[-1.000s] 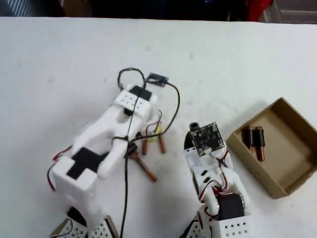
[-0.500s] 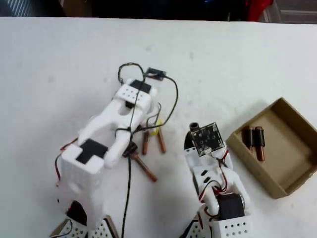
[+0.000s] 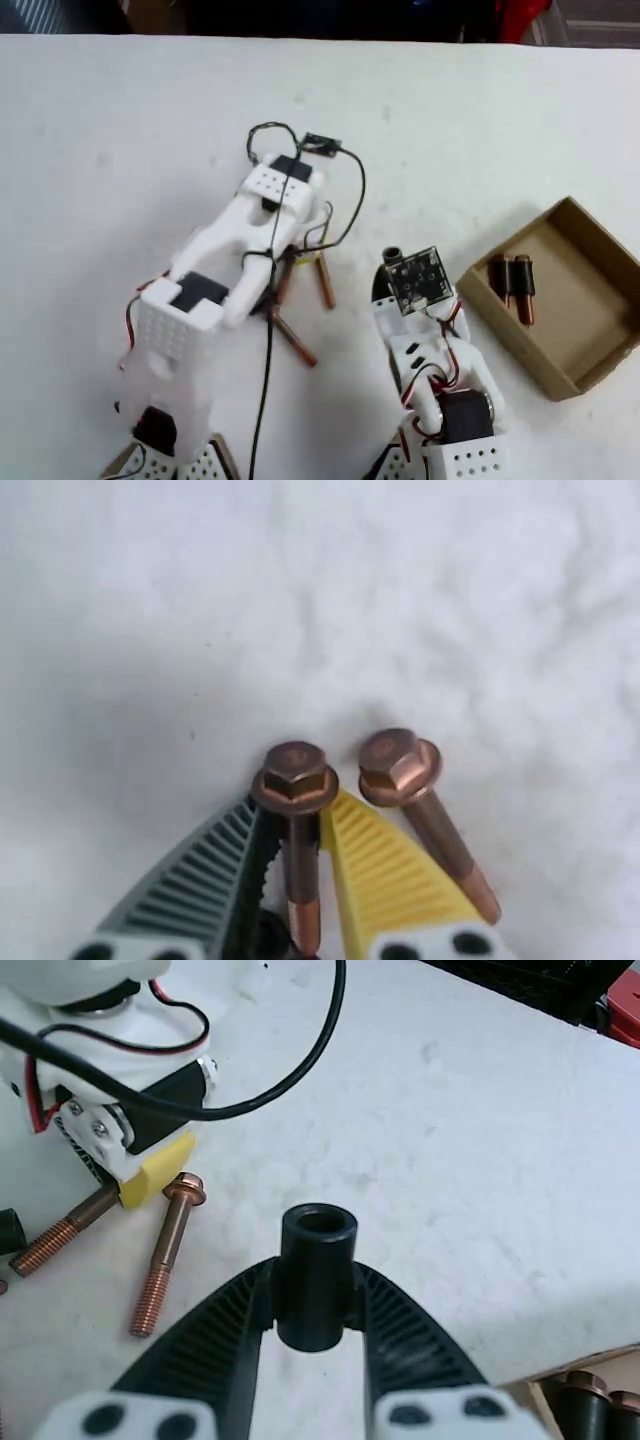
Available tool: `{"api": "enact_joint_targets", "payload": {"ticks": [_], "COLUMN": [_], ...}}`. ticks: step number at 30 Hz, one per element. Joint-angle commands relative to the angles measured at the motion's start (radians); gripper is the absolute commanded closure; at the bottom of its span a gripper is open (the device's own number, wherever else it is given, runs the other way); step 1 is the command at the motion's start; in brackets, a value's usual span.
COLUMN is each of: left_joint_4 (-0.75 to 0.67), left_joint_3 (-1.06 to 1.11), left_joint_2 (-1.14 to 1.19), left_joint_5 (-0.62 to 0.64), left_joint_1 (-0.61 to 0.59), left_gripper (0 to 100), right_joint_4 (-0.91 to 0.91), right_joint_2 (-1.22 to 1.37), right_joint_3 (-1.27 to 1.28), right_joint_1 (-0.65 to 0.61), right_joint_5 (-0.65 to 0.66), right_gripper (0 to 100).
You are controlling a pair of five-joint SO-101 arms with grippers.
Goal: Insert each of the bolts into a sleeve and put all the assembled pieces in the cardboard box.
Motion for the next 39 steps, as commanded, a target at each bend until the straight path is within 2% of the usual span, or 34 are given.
{"api": "enact_joint_targets", "payload": {"ticks": [1,6,12,17,24,30,34,39], "left_joint_4": [0.032,0.078,0.083,0.169,0.259,0.295,0.253,0.064], "left_joint_3": [-0.049,-0.049,-0.04,-0.04,-0.038,-0.023,0.095,0.33], "left_joint_2": [0.015,-0.019,-0.165,-0.3,-0.479,-0.568,-0.673,-0.897], "left_joint_5": [0.005,0.002,0.0,-0.005,-0.078,-0.083,-0.092,-0.11], "left_joint_1": [0.001,0.004,0.005,-0.015,-0.104,-0.159,-0.154,-0.162], "left_gripper": [98,98,98,98,98,98,98,98], "right_joint_4": [-0.018,-0.025,-0.05,-0.143,-0.249,-0.305,-0.341,-0.403], "right_joint_2": [-0.016,-0.016,-0.016,-0.016,-0.016,-0.016,-0.016,-0.016], "right_joint_3": [-0.008,0.008,0.017,0.083,0.143,0.143,0.143,0.143], "right_joint_1": [0.007,0.002,0.001,-0.01,-0.16,-0.254,-0.286,-0.292], "right_joint_5": [0.011,0.011,0.006,0.005,0.005,-0.005,-0.132,-0.23], "right_gripper": [98.1,98.1,98.1,98.1,98.2,98.2,98.2,98.2]}}
